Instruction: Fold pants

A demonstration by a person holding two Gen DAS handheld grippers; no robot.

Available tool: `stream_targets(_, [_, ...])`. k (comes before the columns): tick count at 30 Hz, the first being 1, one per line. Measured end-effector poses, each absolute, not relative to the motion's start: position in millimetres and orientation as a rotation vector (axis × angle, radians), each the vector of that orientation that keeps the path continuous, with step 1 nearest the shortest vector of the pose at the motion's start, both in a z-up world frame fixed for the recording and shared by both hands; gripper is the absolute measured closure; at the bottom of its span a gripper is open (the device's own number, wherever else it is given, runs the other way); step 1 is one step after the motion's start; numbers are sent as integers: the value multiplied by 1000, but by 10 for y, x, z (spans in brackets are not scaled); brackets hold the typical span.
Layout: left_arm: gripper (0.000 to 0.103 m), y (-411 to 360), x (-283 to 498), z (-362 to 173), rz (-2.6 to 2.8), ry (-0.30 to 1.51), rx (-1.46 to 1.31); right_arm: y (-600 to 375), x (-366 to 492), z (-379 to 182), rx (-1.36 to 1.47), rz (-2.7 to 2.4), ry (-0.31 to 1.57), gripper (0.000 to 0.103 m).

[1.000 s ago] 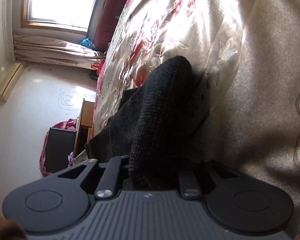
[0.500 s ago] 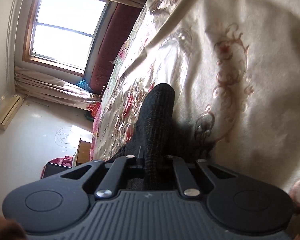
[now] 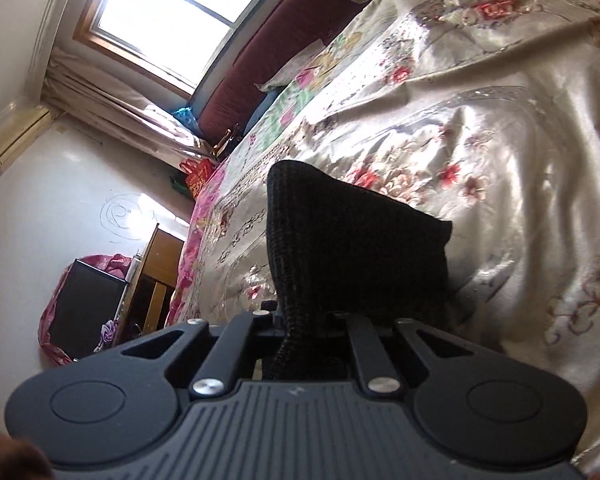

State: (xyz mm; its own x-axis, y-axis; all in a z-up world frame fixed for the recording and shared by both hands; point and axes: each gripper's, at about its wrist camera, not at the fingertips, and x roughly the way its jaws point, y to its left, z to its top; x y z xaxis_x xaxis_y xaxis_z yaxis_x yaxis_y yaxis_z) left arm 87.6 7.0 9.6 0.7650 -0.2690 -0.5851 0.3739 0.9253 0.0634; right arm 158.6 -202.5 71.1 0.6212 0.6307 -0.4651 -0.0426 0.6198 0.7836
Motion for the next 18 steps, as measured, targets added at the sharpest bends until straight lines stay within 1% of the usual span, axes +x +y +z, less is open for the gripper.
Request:
stream_targets(4, [18, 460, 872, 111, -309, 573, 87, -1422, 1793, 560, 750, 404, 894, 94])
stream_targets(9, [18, 920, 1004, -5, -237, 612, -8, -798, 1903, 174, 676, 336, 1015, 94])
stream_targets(13, [18, 1200, 1084, -61, -215, 638, -116, -596, 1953, 52, 642, 262, 1027, 93])
stream_targets(15, [18, 1280, 1105, -95, -212, 648, -137, -533, 1957, 43, 629, 242, 1029, 90])
stream_targets(18, [17, 1301, 1148, -148, -222, 669, -139, -458, 1981, 83, 594, 226, 1025, 88])
